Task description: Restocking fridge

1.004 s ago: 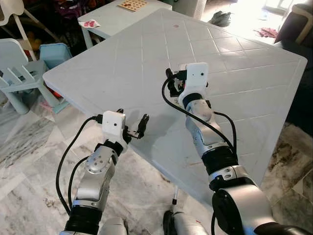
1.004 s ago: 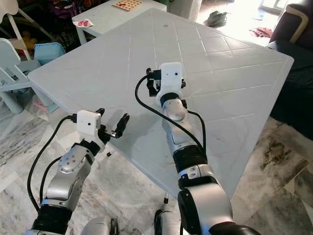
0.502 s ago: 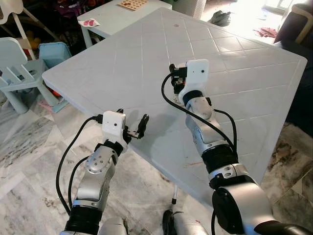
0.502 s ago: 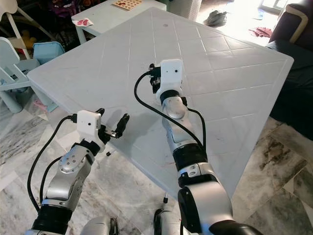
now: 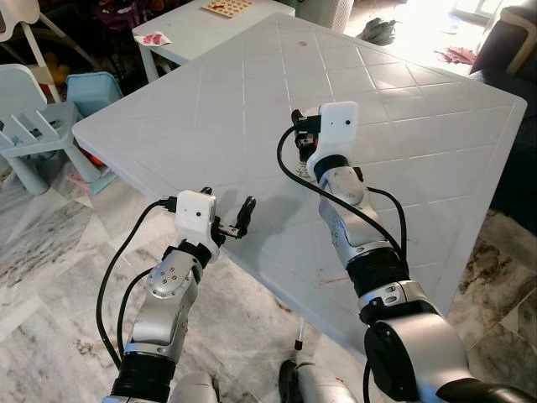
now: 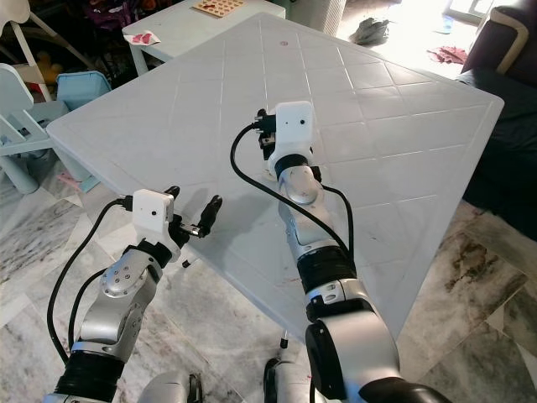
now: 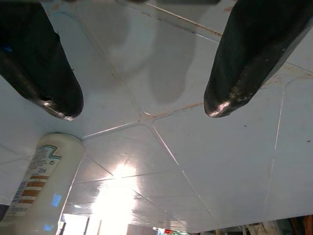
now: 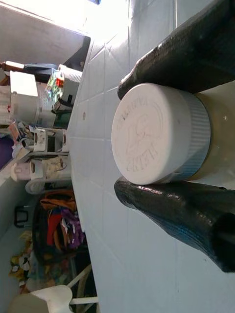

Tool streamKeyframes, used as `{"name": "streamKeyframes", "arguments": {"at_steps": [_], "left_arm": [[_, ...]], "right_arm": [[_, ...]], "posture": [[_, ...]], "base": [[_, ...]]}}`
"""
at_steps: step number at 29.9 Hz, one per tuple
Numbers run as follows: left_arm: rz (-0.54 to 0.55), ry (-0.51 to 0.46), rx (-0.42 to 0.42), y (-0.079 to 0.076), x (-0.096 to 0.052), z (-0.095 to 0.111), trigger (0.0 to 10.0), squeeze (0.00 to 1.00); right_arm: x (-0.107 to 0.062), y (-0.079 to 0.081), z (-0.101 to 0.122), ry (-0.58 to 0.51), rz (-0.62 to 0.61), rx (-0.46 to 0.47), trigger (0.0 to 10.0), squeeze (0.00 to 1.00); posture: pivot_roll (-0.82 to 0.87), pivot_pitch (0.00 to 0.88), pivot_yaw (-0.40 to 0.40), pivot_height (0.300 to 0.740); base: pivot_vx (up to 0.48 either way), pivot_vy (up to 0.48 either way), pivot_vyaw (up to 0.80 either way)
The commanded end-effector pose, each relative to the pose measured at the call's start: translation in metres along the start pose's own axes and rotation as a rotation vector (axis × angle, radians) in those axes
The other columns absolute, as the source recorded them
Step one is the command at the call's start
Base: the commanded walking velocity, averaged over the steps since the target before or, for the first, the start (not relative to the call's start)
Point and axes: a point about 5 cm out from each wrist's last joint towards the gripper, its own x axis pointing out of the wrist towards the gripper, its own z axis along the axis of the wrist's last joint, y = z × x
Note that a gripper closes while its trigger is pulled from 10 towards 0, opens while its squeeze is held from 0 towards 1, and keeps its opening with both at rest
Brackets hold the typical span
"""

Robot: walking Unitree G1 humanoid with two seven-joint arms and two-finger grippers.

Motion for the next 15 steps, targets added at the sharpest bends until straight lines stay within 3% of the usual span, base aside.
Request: {"name": "streamKeyframes", "arguments": {"at_steps": [1,4,6,7,8,9,10,15], "left_arm": [[0.028,0.029,0.011,0.003,-0.003,-0.003,10.0,0.0],[0.081,0.04,0.028,0.011,-0.009,-0.006,10.0,0.0],[0.173,0.052,0.056,0.021,-0.015,-0.009,10.0,0.0],[0.186,0.059,0.054,0.022,-0.015,-0.01,10.0,0.0],[0.195,0.064,0.044,0.023,-0.016,-0.011,10.0,0.0],[0.199,0.067,0.036,0.024,-0.016,-0.012,10.0,0.0],[0.199,0.064,0.037,0.024,-0.017,-0.012,10.0,0.0],[0.214,0.053,0.032,0.026,-0.015,-0.011,10.0,0.0]], "right_arm": [[-0.006,0.002,0.001,-0.015,0.039,0.035,0.0,0.0],[-0.021,0.004,0.0,-0.041,0.103,0.093,0.0,0.0],[-0.04,0.007,0.01,-0.127,0.183,0.103,0.0,0.0],[-0.044,0.009,0.013,-0.143,0.206,0.096,3.0,0.0],[-0.048,0.011,0.016,-0.151,0.216,0.09,9.1,0.0],[-0.049,0.012,0.018,-0.156,0.221,0.087,9.1,0.0],[-0.051,0.013,0.02,-0.159,0.226,0.104,10.0,0.0],[-0.057,0.013,0.019,-0.162,0.252,0.091,10.0,0.0]], "posture": [[0.11,0.098,-0.011,0.74],[0.11,0.094,-0.01,0.74],[0.12,0.086,-0.012,0.74],[0.11,0.08,-0.013,0.74],[0.11,0.077,-0.013,0.74],[0.11,0.077,-0.013,0.74],[0.11,0.066,-0.013,0.74],[0.11,0.055,-0.016,0.74]], "base": [[0.0,0.0,0.0],[0.0,0.0,0.0],[0.0,0.0,0.0],[0.0,0.0,0.0],[0.0,0.0,0.0],[0.0,0.0,0.0],[0.0,0.0,0.0],[0.0,0.0,0.16]]}}
